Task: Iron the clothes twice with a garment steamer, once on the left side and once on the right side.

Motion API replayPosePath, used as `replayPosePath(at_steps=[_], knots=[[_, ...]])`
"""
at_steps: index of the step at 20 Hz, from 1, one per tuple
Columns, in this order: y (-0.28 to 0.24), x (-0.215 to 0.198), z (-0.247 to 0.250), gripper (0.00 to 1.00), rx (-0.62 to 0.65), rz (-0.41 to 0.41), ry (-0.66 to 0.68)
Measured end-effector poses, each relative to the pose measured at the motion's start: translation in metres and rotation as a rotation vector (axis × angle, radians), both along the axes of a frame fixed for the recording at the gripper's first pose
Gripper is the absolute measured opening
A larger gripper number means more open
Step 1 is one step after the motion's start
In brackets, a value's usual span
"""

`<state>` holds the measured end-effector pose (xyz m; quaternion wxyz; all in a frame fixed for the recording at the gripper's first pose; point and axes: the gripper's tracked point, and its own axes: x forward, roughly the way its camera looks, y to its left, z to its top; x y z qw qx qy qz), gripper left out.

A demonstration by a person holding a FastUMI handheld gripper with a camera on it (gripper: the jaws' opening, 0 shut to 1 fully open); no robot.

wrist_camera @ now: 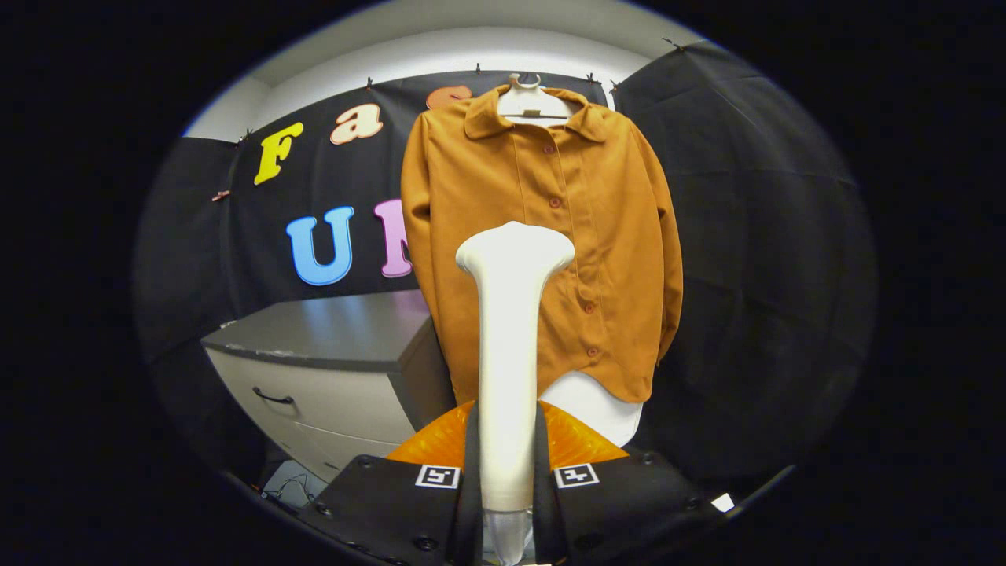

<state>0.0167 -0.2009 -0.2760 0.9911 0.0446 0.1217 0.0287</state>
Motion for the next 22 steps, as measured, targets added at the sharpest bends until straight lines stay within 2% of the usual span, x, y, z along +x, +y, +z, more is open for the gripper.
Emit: replayPosePath(at_steps=[8, 12, 17, 22], knots=[[-0.019, 0.021, 0.125, 0.29, -0.008, -0.004, -0.226], [-0.036, 0.04, 0.173, 0.28, 0.013, -0.025, -0.299], [-0.069, 0.073, 0.197, 0.28, 0.009, -0.068, -0.325], [-0.1, 0.11, 0.18, 0.28, 0.012, -0.106, -0.275]])
